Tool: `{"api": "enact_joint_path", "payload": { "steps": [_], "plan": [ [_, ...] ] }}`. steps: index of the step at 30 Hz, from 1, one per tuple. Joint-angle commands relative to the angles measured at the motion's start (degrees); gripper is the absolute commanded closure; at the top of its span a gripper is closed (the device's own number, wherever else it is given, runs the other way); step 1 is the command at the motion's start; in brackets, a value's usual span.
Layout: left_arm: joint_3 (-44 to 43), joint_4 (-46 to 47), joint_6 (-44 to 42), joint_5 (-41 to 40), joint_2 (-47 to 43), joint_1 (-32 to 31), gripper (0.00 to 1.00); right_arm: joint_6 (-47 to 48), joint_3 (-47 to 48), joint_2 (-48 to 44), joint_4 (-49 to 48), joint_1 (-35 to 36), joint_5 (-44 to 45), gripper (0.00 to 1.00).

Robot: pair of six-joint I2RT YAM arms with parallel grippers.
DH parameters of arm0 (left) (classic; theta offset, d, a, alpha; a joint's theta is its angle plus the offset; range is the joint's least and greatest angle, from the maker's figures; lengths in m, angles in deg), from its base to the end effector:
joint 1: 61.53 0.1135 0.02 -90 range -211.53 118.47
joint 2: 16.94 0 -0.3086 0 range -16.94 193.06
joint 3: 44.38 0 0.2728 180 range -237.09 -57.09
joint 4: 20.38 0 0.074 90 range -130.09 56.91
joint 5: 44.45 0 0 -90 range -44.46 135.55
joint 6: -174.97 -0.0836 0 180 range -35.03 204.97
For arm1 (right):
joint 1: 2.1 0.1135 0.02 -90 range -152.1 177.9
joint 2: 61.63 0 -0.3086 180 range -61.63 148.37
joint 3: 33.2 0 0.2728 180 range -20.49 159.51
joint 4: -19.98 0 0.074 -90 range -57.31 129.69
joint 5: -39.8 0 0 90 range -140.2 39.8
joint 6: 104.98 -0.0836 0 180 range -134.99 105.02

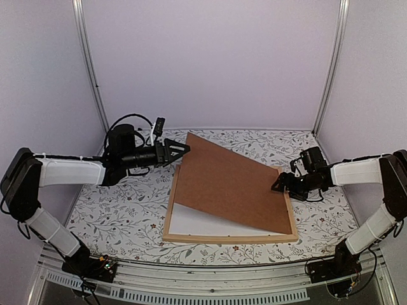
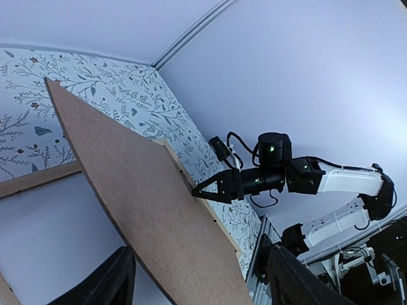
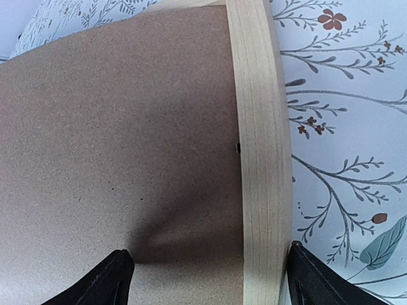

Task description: Put the photo into the frame

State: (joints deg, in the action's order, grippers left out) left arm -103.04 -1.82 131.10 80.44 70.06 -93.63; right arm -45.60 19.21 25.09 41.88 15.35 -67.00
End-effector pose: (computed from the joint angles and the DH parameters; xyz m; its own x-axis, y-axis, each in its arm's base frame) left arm 0.3003 -0.2448 0.2680 -0.7582 -0.2224 -0.6129 0.5293 0.3390 -0.7778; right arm 0.2917 0.1170 0.1398 -0.9066 0.2261 -0.3563 0.0248 0.8714 0.4900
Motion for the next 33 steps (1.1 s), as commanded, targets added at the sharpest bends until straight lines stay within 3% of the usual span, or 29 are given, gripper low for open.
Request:
{"api": "enact_joint_path", "payload": {
  "steps": [1,8,14,23,33],
  "plan": [
    [0.3,0.6,1.0,1.9,0.8,-4.1,0.26,-1.1,2.6,-1.8,-3.0,1.9,-13.8,0.13],
    [-2.5,-11.8,2.7,-8.1,-1.7,-5.8,0.23,-2.1,3.6,-2.6,-3.0,1.4,-15.4,0.12],
    [-4.5,-17.3,5.6,-10.2,-0.3,-7.0,0.19,-2.3,3.2,-1.4,-4.0,1.5,-16.4,0.13],
    [-2.7,-17.8,10.5,-11.6,0.1,-8.1,0.17,-2.3,2.7,-0.7,-4.8,1.5,-16.7,0.13],
    [2.1,-11.9,18.6,-9.0,-2.2,-7.9,0.15,-2.2,2.7,-0.6,-5.1,1.4,-16.5,0.13]
  ]
}}
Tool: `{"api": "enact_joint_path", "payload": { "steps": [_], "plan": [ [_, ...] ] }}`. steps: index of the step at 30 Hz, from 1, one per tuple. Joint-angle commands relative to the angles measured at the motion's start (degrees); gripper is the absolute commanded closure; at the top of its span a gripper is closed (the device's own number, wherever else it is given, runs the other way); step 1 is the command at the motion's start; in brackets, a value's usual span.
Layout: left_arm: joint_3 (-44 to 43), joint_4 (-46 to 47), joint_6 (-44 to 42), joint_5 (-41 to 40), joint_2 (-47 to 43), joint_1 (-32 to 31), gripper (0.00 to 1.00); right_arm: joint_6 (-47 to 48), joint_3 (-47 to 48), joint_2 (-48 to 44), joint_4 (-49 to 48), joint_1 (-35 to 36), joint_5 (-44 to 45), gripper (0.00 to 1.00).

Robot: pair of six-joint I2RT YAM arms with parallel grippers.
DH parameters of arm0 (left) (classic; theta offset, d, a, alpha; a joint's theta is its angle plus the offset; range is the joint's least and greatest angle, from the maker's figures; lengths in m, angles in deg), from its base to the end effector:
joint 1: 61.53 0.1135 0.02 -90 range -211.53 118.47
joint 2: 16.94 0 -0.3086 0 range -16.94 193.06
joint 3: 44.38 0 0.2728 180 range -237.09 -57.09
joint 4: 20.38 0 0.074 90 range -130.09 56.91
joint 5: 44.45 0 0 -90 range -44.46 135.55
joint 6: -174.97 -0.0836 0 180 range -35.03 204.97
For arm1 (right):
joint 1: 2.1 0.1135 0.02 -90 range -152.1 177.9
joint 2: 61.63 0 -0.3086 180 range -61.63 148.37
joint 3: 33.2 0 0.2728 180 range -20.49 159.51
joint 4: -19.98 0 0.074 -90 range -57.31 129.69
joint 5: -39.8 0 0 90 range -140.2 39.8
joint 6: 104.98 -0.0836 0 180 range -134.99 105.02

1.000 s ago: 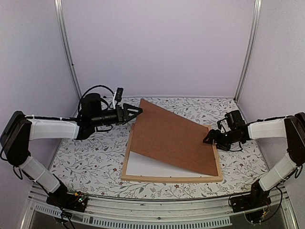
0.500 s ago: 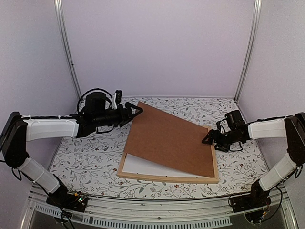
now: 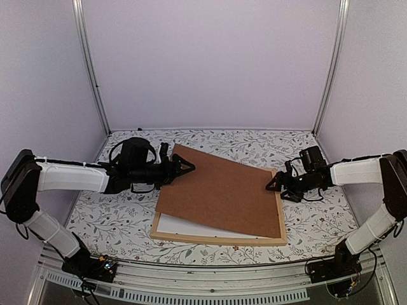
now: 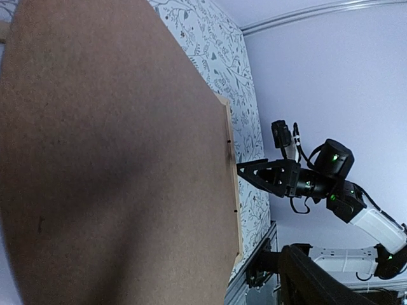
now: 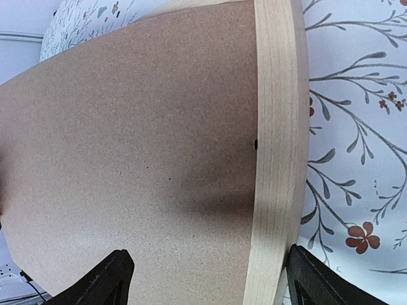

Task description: Put the photo into the frame

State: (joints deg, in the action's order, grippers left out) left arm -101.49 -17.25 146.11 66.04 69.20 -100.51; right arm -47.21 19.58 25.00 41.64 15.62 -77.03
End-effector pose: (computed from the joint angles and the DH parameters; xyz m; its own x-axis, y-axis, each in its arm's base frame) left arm 0.2729 -0.2585 0.2225 -0.8943 -0.3316 -0.3003 0.1052 0.4965 -0.8616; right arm 0.2863 0.1311 0.1471 -0.9388 0.1996 -0.2806 -0.0170 0.7870 0.6167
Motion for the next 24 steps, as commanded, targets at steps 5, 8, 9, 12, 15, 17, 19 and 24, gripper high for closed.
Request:
{"api": "enact_joint_path", "payload": {
  "steps": [5,8,9,12,15,17,19,24],
  "plan": [
    [-2.0,-3.1,-0.7,4.0,-2.2,-0.6,0.19,-0.1,2.4,-0.7,-4.4,1.2,-6.0,0.13],
    [-4.4,-9.0,-4.8,1.9,-3.3,-0.6,0.22,0.6,2.9,-0.9,-3.2,1.2,-5.2,0.13],
    [-5.0,-10.7,-5.8,1.2,-3.7,-0.5,0.23,0.8,3.2,-1.1,-2.7,1.2,-4.7,0.13],
    [-5.4,-12.9,-7.7,0.1,-4.9,0.0,0.31,1.9,4.1,-1.3,-1.3,0.9,-3.8,0.13],
    [-4.9,-13.1,-8.2,0.2,-5.7,0.5,0.40,2.8,4.8,-1.6,-0.3,0.2,-3.8,0.13],
    [-4.7,-13.2,-8.6,0.3,-6.2,0.7,0.48,3.4,5.5,-2.0,0.6,-0.3,-3.8,0.13],
    [-4.6,-13.3,-9.3,0.2,-6.6,0.8,0.57,4.2,6.1,-2.7,1.7,-0.9,-3.8,0.13],
    [-5.0,-13.6,-10.4,0.5,-6.9,1.2,0.74,5.8,7.3,-4.1,4.2,-2.3,-3.5,0.13]
  ]
}}
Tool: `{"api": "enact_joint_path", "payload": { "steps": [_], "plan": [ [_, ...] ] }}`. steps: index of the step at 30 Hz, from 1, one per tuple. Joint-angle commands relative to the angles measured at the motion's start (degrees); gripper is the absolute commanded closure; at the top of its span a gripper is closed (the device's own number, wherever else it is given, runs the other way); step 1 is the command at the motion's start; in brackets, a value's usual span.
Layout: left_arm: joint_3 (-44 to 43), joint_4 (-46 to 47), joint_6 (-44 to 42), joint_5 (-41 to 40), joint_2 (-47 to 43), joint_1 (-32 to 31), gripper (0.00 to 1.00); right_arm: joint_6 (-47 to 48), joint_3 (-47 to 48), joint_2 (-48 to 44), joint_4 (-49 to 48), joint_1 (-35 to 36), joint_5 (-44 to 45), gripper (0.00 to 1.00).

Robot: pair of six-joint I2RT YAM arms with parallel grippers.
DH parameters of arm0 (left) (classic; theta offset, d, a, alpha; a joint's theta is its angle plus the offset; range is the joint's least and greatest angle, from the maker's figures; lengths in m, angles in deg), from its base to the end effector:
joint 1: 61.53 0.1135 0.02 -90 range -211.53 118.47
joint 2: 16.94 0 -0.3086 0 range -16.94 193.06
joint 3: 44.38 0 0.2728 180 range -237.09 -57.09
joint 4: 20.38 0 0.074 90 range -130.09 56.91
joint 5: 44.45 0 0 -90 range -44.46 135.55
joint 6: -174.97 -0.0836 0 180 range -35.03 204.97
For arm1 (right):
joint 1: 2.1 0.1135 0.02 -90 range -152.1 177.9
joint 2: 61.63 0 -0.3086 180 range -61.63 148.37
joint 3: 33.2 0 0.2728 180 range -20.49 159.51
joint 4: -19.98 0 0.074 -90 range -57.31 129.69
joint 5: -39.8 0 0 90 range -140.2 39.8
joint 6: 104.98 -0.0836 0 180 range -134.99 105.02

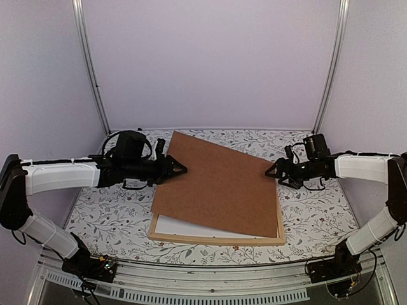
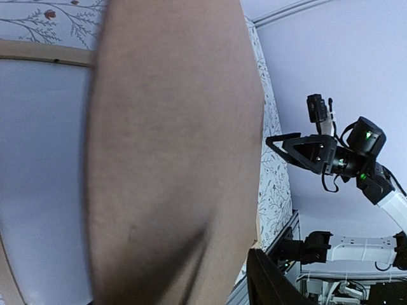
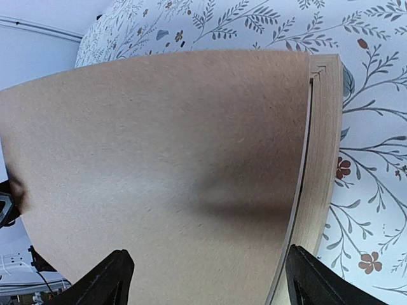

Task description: Put the photo into the frame

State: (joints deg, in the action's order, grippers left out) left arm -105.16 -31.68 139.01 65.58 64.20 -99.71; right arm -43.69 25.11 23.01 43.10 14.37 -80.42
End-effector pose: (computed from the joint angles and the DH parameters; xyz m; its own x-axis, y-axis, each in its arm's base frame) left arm 0.2638 -0.2438 0.2434 -0.8979 -0.2614 -0.3543 0.1416 0.5905 -0.7945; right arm 0.3052 0.1341 0.1886 -0.9075 0.1646 -0.3865 -0.1400 0.7489 0.6477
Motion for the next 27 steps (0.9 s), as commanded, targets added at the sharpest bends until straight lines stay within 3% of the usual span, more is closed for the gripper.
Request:
{"api": "enact_joint_path", "payload": {
  "steps": [1,5,9,27],
  "plan": [
    [-1.3,0.9,-3.3,1.2,-1.9,0.5,0.76,2.7,1.9,-2.3,3.1,-1.3,0.0,0.13],
    [-1.3,1.2,-3.6,1.3,-2.8,0.7,0.82,3.6,2.4,-3.4,4.3,-1.9,0.0,0.13],
    [0.3,3.8,-2.5,1.8,-4.6,1.3,1.00,4.9,2.7,-4.4,5.4,-2.9,-0.3,0.13],
    [13.5,33.0,16.0,10.3,-11.1,6.4,1.00,6.6,1.2,-5.6,1.2,-4.0,-10.7,0.14]
  ]
}}
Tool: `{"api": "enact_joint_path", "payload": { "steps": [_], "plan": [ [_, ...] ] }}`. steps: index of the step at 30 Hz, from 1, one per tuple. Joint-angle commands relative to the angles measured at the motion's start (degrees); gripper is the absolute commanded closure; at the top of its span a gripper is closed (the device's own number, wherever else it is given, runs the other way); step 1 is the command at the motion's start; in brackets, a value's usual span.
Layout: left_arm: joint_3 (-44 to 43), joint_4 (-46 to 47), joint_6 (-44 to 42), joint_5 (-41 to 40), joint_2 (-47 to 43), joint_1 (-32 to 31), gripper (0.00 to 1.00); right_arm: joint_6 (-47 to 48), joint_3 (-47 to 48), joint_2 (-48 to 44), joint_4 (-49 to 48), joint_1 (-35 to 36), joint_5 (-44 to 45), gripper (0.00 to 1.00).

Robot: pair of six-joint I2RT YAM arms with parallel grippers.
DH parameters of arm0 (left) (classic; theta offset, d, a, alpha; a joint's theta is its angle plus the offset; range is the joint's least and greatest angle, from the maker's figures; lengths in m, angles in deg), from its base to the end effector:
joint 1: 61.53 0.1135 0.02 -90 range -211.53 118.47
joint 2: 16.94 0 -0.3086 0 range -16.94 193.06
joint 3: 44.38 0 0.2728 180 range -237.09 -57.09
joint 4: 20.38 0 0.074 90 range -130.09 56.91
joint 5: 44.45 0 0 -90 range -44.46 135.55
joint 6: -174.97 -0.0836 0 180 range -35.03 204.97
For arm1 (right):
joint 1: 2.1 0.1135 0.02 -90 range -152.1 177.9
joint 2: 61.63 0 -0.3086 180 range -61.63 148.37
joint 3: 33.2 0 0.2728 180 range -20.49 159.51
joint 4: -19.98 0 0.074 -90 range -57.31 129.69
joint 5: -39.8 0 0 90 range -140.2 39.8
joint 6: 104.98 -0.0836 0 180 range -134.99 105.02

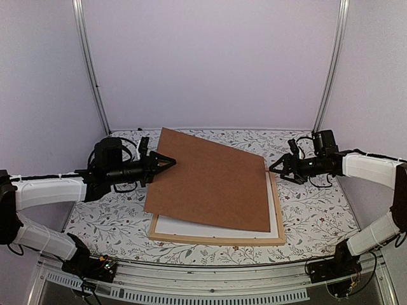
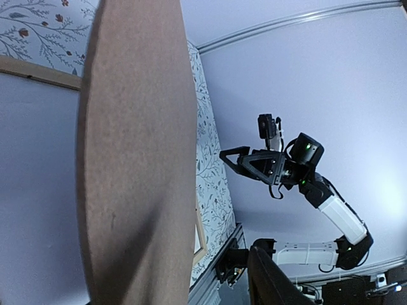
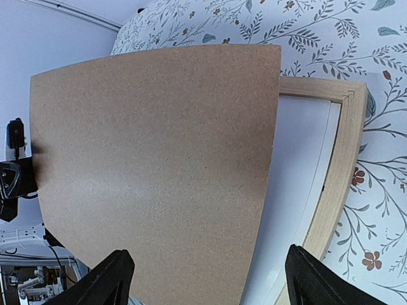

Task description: Put the photo into the frame

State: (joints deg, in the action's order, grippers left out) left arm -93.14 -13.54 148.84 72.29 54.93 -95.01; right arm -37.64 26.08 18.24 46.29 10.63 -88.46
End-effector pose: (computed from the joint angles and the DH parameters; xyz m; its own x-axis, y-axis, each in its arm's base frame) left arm 0.2441 -0.2066 0.2581 -0.8687 -0.3868 -0.3096 0.1658 0.3619 -0.9174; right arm 0.2973 0.1202 0.2194 -0.8829 0.1107 -0.4563 -0.2661 0.6827 0.6805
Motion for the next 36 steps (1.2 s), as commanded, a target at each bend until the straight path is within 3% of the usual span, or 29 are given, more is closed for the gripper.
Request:
{"api": "enact_joint_path", "payload": {
  "steps": [1,20,24,36],
  "plan": [
    [1.8,16.0,6.8,4.0,-1.7,1.9,1.00,0.3,0.2,-0.8,-2.2,-0.2,-3.1,0.14],
    [0.8,21.1,10.3,5.8,-1.5,3.7,1.00,-1.9,1.1,-0.5,-3.9,-0.4,-6.5,0.17],
    [2.6,24.2,12.3,5.7,-1.5,3.8,1.00,-3.7,-0.7,0.3,-8.3,-0.7,-11.2,0.24],
    [4.7,26.6,13.2,5.6,-0.6,3.9,1.00,-8.4,-1.1,1.6,-16.8,-0.7,-19.4,0.60]
  ]
}}
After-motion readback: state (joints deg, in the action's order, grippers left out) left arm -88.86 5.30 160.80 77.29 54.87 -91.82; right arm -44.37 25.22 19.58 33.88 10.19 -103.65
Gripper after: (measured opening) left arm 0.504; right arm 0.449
